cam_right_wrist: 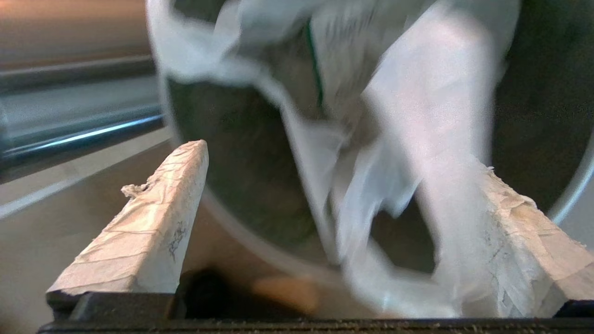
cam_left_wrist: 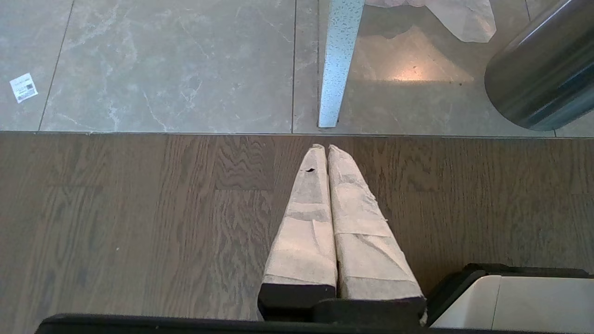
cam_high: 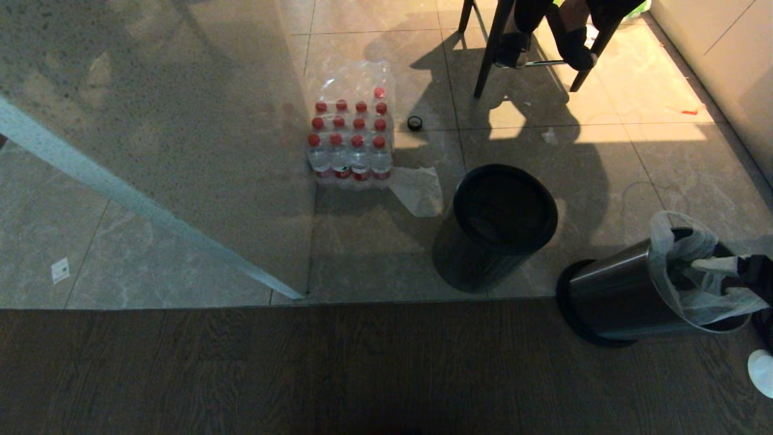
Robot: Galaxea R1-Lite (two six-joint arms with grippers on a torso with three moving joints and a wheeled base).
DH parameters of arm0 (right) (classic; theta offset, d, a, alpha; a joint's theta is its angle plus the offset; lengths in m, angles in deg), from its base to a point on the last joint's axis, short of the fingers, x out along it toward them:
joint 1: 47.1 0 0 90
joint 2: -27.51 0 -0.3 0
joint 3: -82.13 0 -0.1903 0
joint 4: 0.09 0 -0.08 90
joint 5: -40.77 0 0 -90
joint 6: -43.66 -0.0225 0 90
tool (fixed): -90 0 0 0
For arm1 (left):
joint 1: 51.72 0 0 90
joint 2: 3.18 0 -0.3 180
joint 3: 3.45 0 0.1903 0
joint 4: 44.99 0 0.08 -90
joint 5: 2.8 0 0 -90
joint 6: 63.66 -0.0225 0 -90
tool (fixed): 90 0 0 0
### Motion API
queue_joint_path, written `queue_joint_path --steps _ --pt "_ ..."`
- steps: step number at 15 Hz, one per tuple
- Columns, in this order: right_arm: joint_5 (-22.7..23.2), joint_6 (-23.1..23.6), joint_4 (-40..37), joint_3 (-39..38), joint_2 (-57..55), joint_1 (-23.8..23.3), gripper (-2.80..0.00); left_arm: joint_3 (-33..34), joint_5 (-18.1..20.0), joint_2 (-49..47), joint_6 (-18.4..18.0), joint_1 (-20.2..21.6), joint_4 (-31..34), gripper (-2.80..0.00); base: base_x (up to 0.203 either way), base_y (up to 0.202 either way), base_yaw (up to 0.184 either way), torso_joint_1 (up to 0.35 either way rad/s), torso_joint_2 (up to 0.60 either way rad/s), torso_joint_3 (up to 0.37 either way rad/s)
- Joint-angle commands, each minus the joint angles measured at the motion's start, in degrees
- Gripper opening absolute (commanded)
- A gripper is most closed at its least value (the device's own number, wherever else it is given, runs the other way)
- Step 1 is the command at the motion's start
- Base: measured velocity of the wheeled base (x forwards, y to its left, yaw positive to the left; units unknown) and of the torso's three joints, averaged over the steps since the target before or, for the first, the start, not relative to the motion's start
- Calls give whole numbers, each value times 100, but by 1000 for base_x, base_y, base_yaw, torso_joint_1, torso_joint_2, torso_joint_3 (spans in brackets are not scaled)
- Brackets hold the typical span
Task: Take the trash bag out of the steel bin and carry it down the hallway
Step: Pick up the trash bag
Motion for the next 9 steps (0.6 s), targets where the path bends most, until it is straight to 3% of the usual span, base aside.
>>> queue_joint_path --steps 1,9 --pt "-109 53 116 195 -272 96 0 0 -4 2 4 0 0 -280 0 0 0 0 0 0" --pt "-114 -118 102 659 -717 414 0 0 -4 2 4 0 -8 -280 0 0 0 0 0 0"
